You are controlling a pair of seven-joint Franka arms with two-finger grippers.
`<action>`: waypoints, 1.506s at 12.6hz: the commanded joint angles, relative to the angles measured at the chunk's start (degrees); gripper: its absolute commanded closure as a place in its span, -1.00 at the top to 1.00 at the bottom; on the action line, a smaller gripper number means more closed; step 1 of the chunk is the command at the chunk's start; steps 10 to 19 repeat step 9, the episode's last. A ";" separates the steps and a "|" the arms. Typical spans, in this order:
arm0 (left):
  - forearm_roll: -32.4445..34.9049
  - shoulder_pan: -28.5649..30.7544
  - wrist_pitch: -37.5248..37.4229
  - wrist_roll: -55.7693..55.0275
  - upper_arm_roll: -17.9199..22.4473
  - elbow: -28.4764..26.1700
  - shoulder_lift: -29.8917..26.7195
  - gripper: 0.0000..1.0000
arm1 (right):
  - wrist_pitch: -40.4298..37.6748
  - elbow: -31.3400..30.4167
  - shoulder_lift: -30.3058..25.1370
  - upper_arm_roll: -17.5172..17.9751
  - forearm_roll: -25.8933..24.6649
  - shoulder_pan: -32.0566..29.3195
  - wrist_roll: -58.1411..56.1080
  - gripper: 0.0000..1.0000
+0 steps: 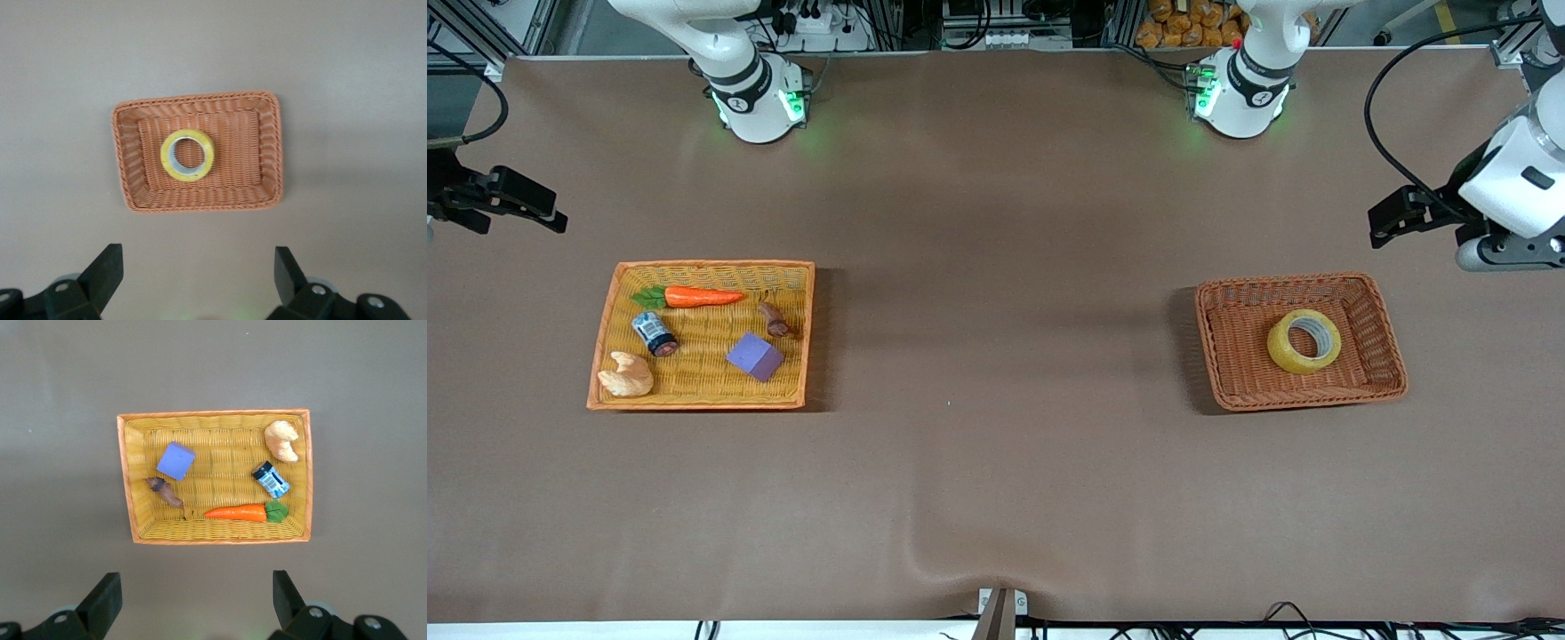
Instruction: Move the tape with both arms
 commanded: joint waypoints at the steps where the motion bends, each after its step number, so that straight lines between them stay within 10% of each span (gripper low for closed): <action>1: -1.91 -0.62 -0.20 -0.64 1.50 -3.87 -4.20 1.00 | -0.64 1.05 0.32 -0.24 -1.13 0.16 -0.64 1.00; 19: -2.70 -1.94 0.41 0.15 5.02 -5.82 -6.33 1.00 | -0.55 1.05 0.32 -0.33 -1.13 -0.02 -0.64 1.00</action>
